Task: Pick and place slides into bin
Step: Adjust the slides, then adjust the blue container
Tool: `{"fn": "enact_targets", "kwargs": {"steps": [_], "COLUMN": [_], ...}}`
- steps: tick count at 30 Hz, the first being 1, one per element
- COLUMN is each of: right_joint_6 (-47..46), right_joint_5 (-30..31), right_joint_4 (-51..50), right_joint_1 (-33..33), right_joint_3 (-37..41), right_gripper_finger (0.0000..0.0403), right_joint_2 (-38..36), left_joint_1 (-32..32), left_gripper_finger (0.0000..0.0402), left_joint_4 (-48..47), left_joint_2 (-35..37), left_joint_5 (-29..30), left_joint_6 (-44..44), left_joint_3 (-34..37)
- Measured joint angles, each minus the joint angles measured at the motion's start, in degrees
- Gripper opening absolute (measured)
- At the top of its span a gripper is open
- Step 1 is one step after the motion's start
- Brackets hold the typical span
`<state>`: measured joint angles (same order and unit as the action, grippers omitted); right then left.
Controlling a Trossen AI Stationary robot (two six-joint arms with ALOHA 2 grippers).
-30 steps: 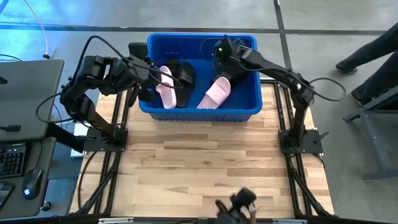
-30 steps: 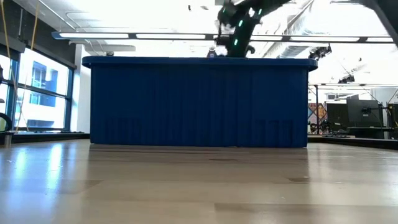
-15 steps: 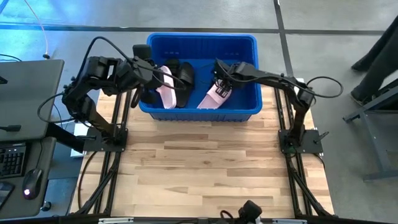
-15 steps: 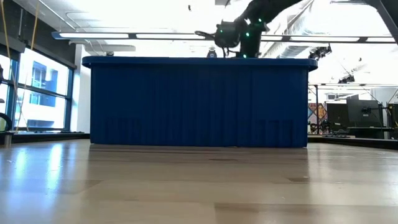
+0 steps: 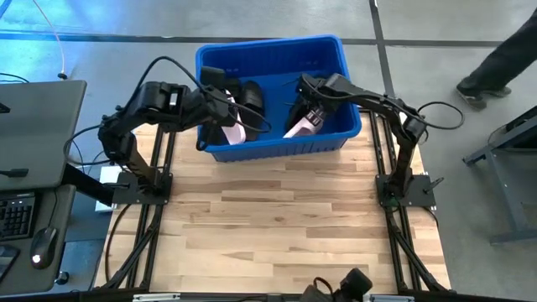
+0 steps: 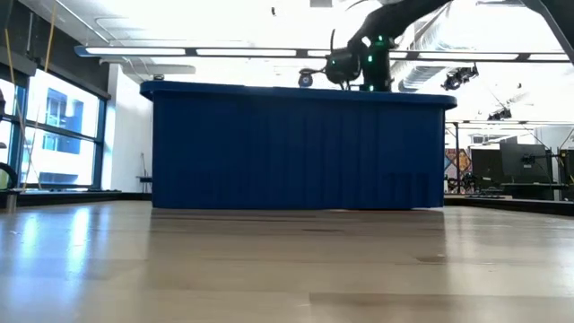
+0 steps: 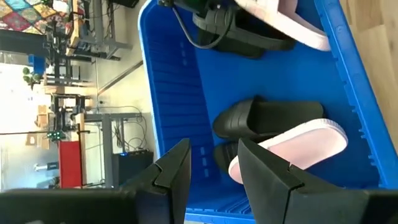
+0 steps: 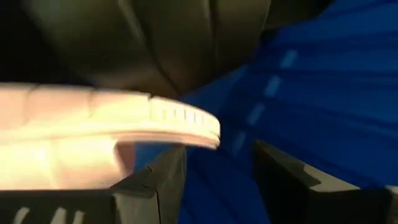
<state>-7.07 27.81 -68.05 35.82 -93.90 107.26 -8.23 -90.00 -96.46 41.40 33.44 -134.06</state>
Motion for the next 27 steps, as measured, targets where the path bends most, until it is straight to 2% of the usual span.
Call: {"fn": "enact_targets", "kwargs": {"steps": [3, 8, 12, 14, 16, 21, 27], "right_joint_6": [0.69, 5.7, 5.94, 7.13, 7.71, 8.31, 7.43], "right_joint_5": [-3.31, -17.0, -34.93, -41.12, -41.65, -37.98, -39.98], "right_joint_4": [-3.25, 3.09, 7.2, 8.04, 8.21, 8.68, 10.7], "right_joint_1": [-0.98, -2.58, -4.32, -5.93, -8.19, -13.1, -17.78], "right_joint_3": [-2.56, -4.62, -4.62, -4.62, -4.62, -4.69, -4.62], "right_gripper_finger": [0.0169, 0.0169, 0.0165, 0.0157, 0.0148, 0.013, 0.0124], "right_joint_2": [0.0, -0.05, -0.07, -0.04, -0.04, -0.06, -0.02], "left_joint_1": [0.0, 0.0, 0.0, 0.0, 0.0, 0.0, 0.0], "left_gripper_finger": [0.0124, 0.0124, 0.0124, 0.0124, 0.0124, 0.0124, 0.0124], "left_joint_4": [0.0, 0.0, 0.0, -0.02, 0.0, -0.01, -0.02], "left_joint_2": [-0.46, -0.31, -0.19, -0.18, -0.18, -0.18, -0.18], "left_joint_5": [0.19, 0.38, 0.16, 0.14, 0.14, 0.14, -0.01], "left_joint_6": [0.14, -0.69, -0.86, -0.85, -0.82, -0.85, -0.85], "left_joint_3": [0.0, 0.0, 0.0, 0.0, 0.0, 0.0, 0.0]}}
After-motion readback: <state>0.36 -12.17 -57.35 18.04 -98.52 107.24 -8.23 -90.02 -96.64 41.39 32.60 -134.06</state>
